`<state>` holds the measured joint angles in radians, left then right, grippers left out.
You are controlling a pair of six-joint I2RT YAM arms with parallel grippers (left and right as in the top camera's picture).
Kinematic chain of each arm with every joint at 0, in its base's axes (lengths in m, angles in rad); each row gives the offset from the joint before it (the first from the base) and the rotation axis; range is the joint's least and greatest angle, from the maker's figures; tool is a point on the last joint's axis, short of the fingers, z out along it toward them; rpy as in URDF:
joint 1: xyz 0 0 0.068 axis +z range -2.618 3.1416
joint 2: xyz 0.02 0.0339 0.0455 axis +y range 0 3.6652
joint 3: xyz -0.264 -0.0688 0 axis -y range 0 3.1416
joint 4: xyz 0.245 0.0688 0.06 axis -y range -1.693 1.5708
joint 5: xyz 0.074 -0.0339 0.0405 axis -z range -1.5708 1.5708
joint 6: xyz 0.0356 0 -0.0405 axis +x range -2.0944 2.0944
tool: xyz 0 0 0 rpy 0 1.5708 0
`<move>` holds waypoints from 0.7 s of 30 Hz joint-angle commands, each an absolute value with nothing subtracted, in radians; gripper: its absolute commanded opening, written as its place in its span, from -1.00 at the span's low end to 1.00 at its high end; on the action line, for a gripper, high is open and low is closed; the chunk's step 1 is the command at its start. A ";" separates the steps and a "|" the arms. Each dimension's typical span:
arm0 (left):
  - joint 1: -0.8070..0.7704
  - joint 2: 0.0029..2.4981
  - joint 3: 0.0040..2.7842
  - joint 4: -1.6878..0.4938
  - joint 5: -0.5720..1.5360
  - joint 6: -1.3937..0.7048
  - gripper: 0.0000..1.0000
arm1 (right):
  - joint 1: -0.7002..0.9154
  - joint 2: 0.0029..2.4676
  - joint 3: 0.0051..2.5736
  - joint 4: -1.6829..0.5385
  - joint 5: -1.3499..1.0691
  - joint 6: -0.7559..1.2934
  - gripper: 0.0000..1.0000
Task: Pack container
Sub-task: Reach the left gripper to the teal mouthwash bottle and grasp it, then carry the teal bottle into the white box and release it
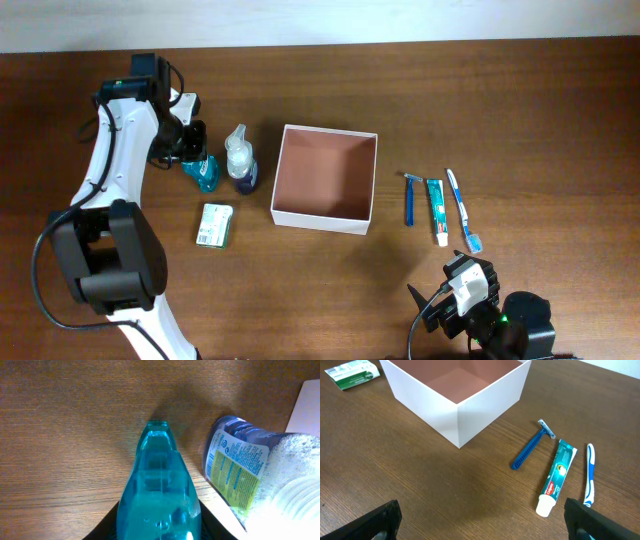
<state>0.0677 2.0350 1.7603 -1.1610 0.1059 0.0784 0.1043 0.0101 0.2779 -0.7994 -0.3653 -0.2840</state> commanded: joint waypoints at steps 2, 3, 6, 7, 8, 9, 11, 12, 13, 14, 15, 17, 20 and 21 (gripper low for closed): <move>0.066 2.032 1.772 -1.180 0.116 0.084 -0.51 | 0.097 0.004 0.278 -0.796 -0.374 -0.275 0.97; 0.066 2.029 1.778 -1.191 0.116 0.084 -0.51 | 0.097 0.004 0.278 -0.796 -0.374 -0.275 0.97; 0.066 2.012 1.823 -1.242 0.116 0.084 -0.53 | 0.097 0.004 0.278 -0.796 -0.374 -0.275 0.97; 0.066 2.005 1.845 -1.262 0.116 0.084 -0.54 | 0.097 0.004 0.278 -0.796 -0.374 -0.275 0.97; 0.066 1.995 1.877 -1.286 0.116 0.084 -0.55 | 0.097 0.004 0.278 -0.796 -0.374 -0.275 0.97; 0.066 1.984 1.913 -1.313 0.117 0.084 -0.54 | 0.097 0.004 0.278 -0.796 -0.374 -0.275 0.97; 0.065 1.963 1.993 -1.372 0.116 0.085 -0.55 | 0.097 0.004 0.278 -0.796 -0.374 -0.275 0.97; 0.064 1.951 2.040 -1.404 0.116 0.084 -0.55 | 0.097 0.004 0.278 -0.796 -0.374 -0.275 0.97; 0.063 1.942 2.085 -1.434 0.116 0.084 -0.55 | 0.097 0.004 0.278 -0.796 -0.374 -0.275 0.97; 0.059 1.929 2.135 -1.468 0.117 0.084 -0.56 | 0.097 0.004 0.278 -0.796 -0.374 -0.275 0.97; 0.052 1.914 2.183 -1.500 0.117 0.084 -0.56 | 0.097 0.004 0.278 -0.796 -0.374 -0.275 0.97; 0.030 1.886 2.261 -1.551 0.117 0.084 -0.56 | 0.097 0.004 0.278 -0.796 -0.374 -0.275 0.97; -0.040 1.836 2.318 -1.589 0.117 0.073 -0.56 | 0.097 0.004 0.278 -0.796 -0.374 -0.275 0.97; -0.060 1.826 2.318 -1.590 0.117 0.066 -0.56 | 0.097 0.004 0.278 -0.796 -0.374 -0.275 0.98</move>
